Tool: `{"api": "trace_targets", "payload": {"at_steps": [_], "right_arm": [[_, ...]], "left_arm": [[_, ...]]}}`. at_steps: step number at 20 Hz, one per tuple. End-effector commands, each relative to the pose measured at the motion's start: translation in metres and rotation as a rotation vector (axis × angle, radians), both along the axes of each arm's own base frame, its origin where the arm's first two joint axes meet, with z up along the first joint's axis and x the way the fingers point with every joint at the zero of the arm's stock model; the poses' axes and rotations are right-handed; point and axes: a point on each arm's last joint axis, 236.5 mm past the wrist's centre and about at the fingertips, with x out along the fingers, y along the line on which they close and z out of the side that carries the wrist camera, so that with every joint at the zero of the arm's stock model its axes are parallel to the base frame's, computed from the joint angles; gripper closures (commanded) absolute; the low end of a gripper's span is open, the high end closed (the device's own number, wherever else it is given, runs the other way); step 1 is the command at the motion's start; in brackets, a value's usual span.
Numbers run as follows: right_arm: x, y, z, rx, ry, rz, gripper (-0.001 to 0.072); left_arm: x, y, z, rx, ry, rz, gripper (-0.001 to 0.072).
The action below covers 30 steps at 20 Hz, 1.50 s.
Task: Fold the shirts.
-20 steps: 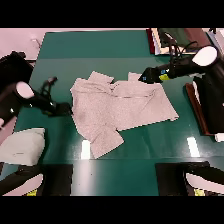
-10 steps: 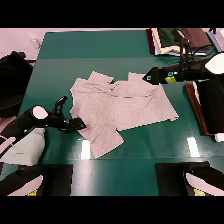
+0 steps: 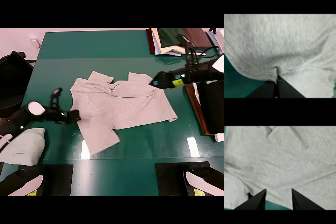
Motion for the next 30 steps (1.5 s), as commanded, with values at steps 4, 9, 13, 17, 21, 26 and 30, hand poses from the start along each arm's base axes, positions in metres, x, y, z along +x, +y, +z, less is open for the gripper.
{"api": "trace_targets", "payload": {"at_steps": [4, 9, 13, 17, 21, 26, 30], "right_arm": [[-0.033, -0.109, -0.057, -0.137, 0.225, -0.197, 0.0334], [-0.095, -0.131, -0.159, -0.025, 0.508, -0.327, 0.016], [-0.106, -0.091, -0.2, 0.109, 0.595, -0.299, 0.024], [-0.105, -0.066, -0.214, 0.072, 0.599, -0.223, 0.0292], [-0.09, -0.062, -0.193, 0.042, 0.458, -0.192, 0.0697], [-0.021, -0.073, -0.001, 0.003, -0.128, -0.184, 0.0697], [-0.038, -0.071, 0.214, -0.023, -0.661, -0.184, 0.0698]], "left_arm": [[0.044, 0.046, 0.058, 0.054, -0.146, 0.02, 0.0675], [0.045, 0.046, 0.059, 0.052, -0.149, 0.022, 0.0675], [0.045, 0.045, 0.059, 0.05, -0.149, 0.022, 0.0675], [0.044, 0.044, 0.059, 0.046, -0.145, 0.021, 0.0675], [0.044, 0.042, 0.068, 0.041, -0.145, 0.002, 0.0684], [0.075, 0.039, 0.241, 0.061, -0.543, -0.042, 0.0684], [0.019, 0.042, 0.455, 0.094, -1.048, -0.025, 0.0684]]}}
